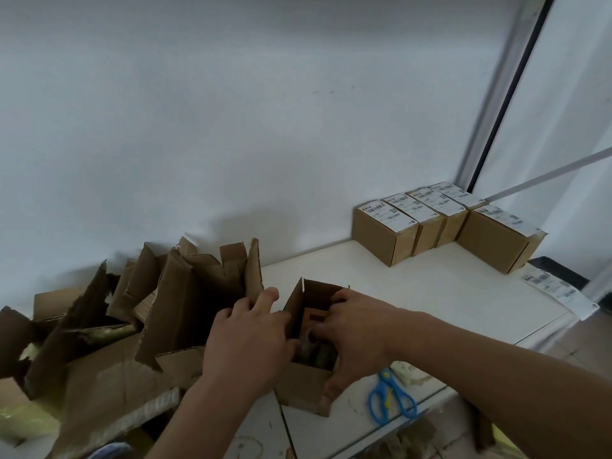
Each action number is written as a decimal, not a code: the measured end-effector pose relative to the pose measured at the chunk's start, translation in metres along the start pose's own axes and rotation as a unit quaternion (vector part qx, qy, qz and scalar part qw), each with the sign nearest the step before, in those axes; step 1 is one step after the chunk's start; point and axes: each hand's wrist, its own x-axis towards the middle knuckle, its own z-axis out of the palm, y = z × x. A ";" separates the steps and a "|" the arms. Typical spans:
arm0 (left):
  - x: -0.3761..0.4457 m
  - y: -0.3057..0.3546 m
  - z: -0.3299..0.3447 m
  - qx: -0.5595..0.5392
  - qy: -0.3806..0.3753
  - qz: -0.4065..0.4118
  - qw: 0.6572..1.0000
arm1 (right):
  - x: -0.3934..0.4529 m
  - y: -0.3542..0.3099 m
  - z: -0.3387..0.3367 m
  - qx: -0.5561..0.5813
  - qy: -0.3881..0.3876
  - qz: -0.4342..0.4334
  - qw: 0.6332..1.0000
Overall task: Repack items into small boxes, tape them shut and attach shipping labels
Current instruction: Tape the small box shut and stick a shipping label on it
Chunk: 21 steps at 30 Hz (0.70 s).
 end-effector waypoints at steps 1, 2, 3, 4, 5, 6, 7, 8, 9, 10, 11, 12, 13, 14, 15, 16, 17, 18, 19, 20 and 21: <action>0.000 0.000 0.000 0.006 0.000 0.000 1.000 | 0.002 0.001 0.000 0.002 -0.014 0.002 1.000; 0.000 0.001 -0.001 0.012 0.004 0.003 1.000 | 0.004 0.001 0.000 0.001 -0.033 0.005 0.999; -0.001 0.002 0.000 0.020 0.008 0.008 1.000 | 0.007 0.001 -0.001 -0.006 -0.055 0.009 0.998; -0.001 0.003 0.000 0.028 0.016 0.015 0.999 | 0.009 0.000 -0.003 -0.019 -0.075 0.010 0.997; -0.001 0.005 0.000 0.038 0.021 0.020 0.999 | 0.011 -0.002 -0.006 -0.037 -0.092 0.010 0.995; -0.001 0.006 0.000 0.043 0.028 0.026 0.998 | 0.013 -0.003 -0.008 -0.055 -0.106 0.009 0.993; -0.001 0.007 -0.002 0.048 0.032 0.029 0.998 | 0.014 -0.003 -0.011 -0.067 -0.116 0.009 0.991; -0.001 0.008 -0.003 0.051 0.039 0.033 0.997 | 0.015 -0.004 -0.013 -0.069 -0.123 0.008 0.990; -0.001 0.008 -0.005 0.059 0.039 0.033 0.997 | 0.015 -0.004 -0.014 -0.063 -0.123 0.007 0.990; -0.001 0.007 -0.006 0.070 0.043 0.036 0.996 | 0.013 -0.004 -0.014 -0.051 -0.112 0.003 0.992; -0.001 0.007 -0.006 0.078 0.043 0.036 0.995 | 0.010 -0.003 -0.012 -0.037 -0.091 -0.002 0.995; -0.001 0.006 -0.004 0.079 0.040 0.031 0.996 | 0.006 -0.001 -0.009 -0.024 -0.058 -0.011 0.998; -0.002 0.004 -0.004 0.081 0.031 0.029 0.996 | 0.001 0.000 -0.006 -0.013 -0.021 -0.019 1.000; -0.004 0.003 -0.004 0.077 0.025 0.034 0.996 | -0.003 0.000 -0.003 -0.002 0.015 -0.021 1.000; -0.006 0.001 -0.003 0.072 0.034 0.046 0.996 | -0.008 0.000 0.000 0.007 0.047 -0.019 0.999; -0.008 0.002 -0.003 0.071 0.039 0.055 0.995 | -0.012 -0.001 0.002 0.011 0.077 -0.012 0.997; -0.011 0.004 -0.003 0.077 0.055 0.072 0.993 | -0.016 -0.003 0.003 0.009 0.108 -0.005 0.994; -0.014 0.009 -0.006 0.085 0.048 0.087 0.991 | -0.020 -0.004 0.004 0.009 0.138 0.005 0.990; -0.016 0.016 -0.006 0.097 0.057 0.109 0.988 | -0.023 -0.006 0.005 0.017 0.162 0.018 0.987; -0.018 0.022 -0.006 0.100 0.056 0.116 0.987 | -0.027 -0.006 0.007 0.034 0.181 0.035 0.982; -0.021 0.028 -0.009 0.093 0.058 0.118 0.987 | -0.030 -0.006 0.009 0.062 0.191 0.055 0.978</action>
